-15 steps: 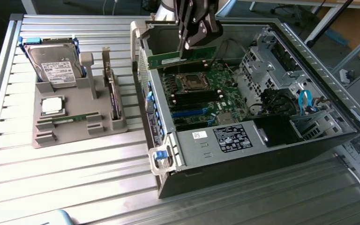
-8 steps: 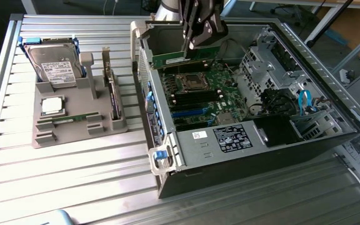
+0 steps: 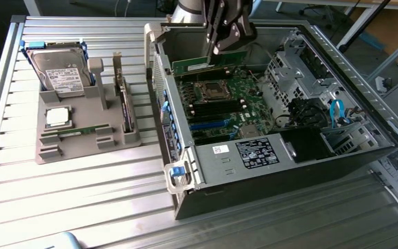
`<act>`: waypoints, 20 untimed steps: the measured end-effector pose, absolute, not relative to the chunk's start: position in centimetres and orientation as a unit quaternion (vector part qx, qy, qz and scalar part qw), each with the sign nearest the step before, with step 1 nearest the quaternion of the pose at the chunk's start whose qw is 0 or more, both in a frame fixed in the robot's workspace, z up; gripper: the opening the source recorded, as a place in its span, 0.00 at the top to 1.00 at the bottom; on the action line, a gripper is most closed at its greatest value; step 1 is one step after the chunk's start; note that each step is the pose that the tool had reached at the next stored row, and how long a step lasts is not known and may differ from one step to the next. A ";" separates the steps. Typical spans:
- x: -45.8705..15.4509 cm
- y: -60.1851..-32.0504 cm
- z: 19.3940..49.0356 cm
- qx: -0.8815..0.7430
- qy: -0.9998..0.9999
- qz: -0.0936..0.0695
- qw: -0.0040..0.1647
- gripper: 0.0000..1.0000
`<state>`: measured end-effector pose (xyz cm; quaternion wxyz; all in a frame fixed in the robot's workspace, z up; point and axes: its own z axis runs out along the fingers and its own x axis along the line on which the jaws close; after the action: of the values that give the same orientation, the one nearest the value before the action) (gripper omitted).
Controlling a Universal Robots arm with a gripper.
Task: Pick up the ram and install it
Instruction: 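Pick up the ram and move it above insertion slot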
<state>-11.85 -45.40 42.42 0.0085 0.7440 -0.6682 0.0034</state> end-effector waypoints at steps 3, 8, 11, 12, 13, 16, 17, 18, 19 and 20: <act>-11.5 -45.4 42.4 0.744 -0.668 0.003 0.009 0.86; -11.0 -45.4 42.4 0.744 -0.668 0.003 0.009 0.86; -10.7 -45.4 42.4 0.744 -0.668 0.003 0.009 0.86; -10.6 -45.4 42.4 0.744 -0.668 0.003 0.009 0.86; -10.5 -45.4 42.4 0.744 -0.668 0.003 0.009 0.86; -10.3 -45.4 42.4 0.744 -0.668 0.003 0.009 0.86; -10.2 -45.4 42.4 0.744 -0.668 0.003 0.008 0.86; -10.2 -45.4 42.4 0.744 -0.668 0.003 0.009 0.86; -10.2 -45.4 42.4 0.744 -0.668 0.003 0.009 0.86; -10.1 -45.4 42.4 0.744 -0.668 0.003 0.009 0.86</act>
<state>-10.13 -45.40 42.43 0.0086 0.7440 -0.6681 0.0034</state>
